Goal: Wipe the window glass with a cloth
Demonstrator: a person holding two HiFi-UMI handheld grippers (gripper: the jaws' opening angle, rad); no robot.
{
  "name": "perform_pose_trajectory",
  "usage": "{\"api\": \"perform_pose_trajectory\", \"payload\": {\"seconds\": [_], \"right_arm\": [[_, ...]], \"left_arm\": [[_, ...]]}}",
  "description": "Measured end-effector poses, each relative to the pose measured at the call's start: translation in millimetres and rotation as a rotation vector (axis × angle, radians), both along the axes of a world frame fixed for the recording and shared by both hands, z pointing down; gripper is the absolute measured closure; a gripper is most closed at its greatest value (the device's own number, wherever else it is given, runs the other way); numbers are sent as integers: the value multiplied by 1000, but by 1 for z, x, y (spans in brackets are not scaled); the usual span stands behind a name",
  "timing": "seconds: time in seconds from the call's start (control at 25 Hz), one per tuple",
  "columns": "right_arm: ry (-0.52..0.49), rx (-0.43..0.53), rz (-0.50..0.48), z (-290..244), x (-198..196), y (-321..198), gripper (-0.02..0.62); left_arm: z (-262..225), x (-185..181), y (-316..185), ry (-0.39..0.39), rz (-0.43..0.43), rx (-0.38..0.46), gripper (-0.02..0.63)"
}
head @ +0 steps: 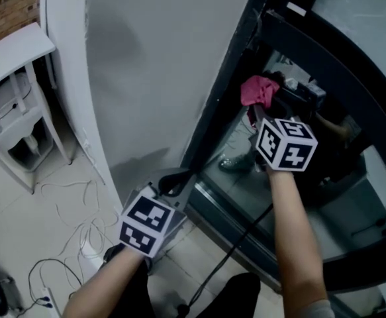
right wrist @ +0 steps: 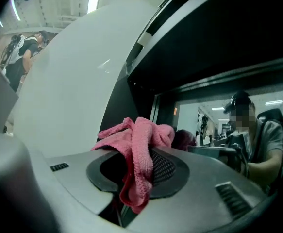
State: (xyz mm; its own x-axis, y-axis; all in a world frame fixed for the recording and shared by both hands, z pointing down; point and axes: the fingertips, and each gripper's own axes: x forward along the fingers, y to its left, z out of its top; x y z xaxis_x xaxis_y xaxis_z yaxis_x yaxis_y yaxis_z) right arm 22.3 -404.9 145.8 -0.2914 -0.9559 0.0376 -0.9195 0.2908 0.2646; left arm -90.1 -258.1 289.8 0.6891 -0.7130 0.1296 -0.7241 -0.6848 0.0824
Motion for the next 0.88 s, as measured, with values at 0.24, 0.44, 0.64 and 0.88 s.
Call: {"api": "perform_pose_trajectory", "payload": {"seconds": [0.24, 0.44, 0.64, 0.88], "right_arm": [[-9, -73, -12, 57, 1, -5, 492], [-10, -122, -6, 113, 4, -5, 492], [-26, -152, -14, 153, 5, -1, 493], [-35, -222, -12, 219, 10, 5, 494]], "left_arm": [[31, 2, -10, -6, 8, -40, 601], [65, 9, -21, -35, 15, -78, 601], [97, 20, -26, -33, 26, -117, 601], [145, 38, -29, -53, 48, -169, 600]]}}
